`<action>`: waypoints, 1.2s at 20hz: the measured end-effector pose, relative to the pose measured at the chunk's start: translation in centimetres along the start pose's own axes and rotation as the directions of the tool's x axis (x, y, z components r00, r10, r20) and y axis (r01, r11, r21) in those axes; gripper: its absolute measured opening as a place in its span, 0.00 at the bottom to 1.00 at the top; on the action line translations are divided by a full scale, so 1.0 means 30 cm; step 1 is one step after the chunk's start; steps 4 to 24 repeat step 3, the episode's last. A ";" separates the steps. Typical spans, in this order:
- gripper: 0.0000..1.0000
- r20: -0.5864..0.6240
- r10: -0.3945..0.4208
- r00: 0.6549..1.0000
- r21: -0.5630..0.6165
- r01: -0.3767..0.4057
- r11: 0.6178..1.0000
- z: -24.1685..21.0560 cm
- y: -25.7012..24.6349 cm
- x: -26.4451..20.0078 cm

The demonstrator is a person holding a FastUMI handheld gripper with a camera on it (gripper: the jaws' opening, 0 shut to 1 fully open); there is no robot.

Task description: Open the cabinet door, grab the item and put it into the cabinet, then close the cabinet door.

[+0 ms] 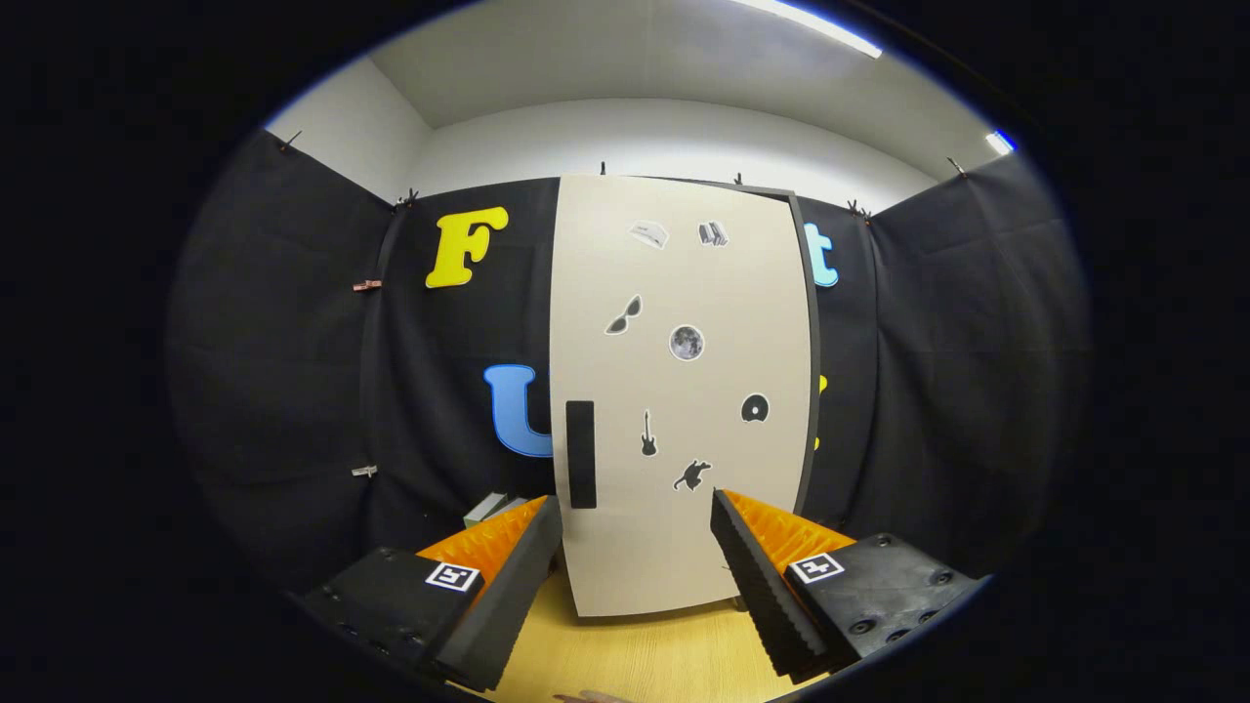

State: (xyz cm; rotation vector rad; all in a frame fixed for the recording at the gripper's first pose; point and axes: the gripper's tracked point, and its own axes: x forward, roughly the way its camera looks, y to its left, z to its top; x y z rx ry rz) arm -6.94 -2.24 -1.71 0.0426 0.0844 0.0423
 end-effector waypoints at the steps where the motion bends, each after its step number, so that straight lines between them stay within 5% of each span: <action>1: 0.99 0.005 0.000 1.000 0.003 0.000 1.000 0.005 -0.001 0.000; 24: 0.99 0.012 0.006 1.000 0.002 -0.006 1.000 0.007 0.008 -0.001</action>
